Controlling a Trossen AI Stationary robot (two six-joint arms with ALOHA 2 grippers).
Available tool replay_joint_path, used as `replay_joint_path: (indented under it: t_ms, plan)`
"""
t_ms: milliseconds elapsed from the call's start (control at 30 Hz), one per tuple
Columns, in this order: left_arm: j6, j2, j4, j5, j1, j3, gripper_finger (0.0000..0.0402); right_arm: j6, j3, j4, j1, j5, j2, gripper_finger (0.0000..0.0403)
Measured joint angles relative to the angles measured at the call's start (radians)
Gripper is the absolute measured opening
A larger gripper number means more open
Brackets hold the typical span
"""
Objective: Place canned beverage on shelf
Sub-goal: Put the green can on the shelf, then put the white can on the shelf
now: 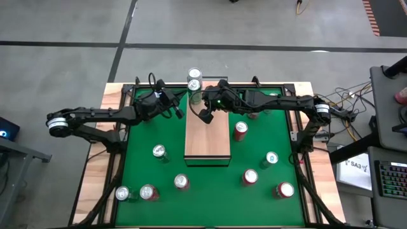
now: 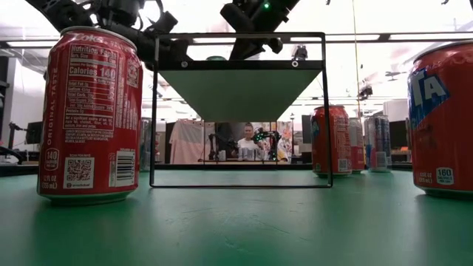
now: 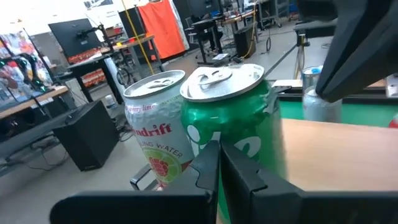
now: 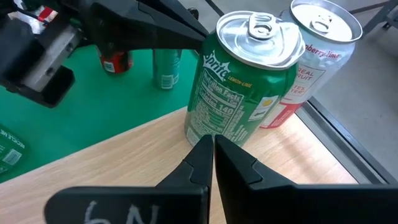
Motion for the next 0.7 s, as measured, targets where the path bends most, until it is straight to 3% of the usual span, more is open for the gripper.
replay_joint_path:
  t_ms: [433, 700]
  plan:
    - [-0.114, -0.351, -0.344, 0.001, -0.182, 0.000, 0.0000, 0.136, 0.006, -0.117, 0.054, -0.002, -0.062, 0.0009]
    - [-0.202, -0.432, -0.495, 0.004, -0.349, -0.001, 0.0000, 0.261, 0.007, -0.211, 0.109, -0.018, -0.085, 0.0009]
